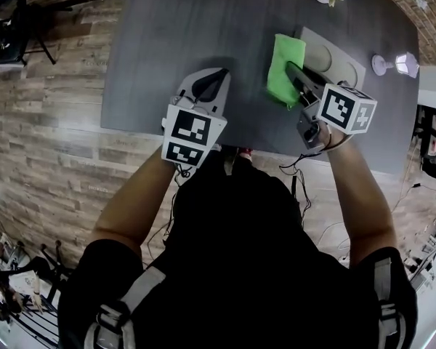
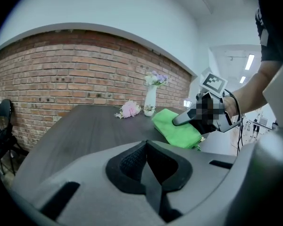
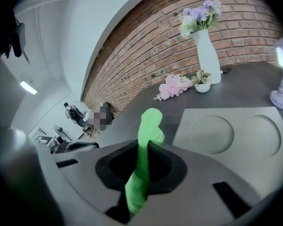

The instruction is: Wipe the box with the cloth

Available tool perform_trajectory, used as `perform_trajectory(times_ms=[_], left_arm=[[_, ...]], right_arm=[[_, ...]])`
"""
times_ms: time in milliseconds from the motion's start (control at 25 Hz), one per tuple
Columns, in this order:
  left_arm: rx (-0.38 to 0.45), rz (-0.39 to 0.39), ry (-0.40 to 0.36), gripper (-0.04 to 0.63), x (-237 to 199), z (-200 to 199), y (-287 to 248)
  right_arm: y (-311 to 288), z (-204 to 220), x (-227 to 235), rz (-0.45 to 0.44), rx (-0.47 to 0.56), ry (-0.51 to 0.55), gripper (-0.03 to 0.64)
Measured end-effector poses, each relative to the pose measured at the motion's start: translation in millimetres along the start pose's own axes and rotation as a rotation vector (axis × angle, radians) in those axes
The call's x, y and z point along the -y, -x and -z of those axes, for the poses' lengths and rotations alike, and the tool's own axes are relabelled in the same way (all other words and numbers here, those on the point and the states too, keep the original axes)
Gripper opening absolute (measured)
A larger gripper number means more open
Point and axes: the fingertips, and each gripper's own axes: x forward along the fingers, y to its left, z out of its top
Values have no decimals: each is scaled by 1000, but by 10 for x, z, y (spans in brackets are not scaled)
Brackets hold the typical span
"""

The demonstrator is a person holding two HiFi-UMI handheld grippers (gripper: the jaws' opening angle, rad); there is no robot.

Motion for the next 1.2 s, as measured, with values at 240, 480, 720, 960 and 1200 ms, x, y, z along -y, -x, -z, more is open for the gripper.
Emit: perform_trajectory(times_ms=[240,480,720,960,1200], left_arm=[[-3,34,-8,9,107,-23,-85],[-14,44,-21,8,210,-21,-188],[-19,68,-33,9,391,-78,-313],[-32,101,-51,8,657,-104,-481],[-44,128,-74,8,898,-136,-621]], right_arm=[[71,110,216,47,-15,-2,38],[151,221,353,55,-22,5,38],[335,264,532,67,-19,-1,38],[679,341,922,123,-3,-42,38],[949,376,1215,141,20,-66,38]])
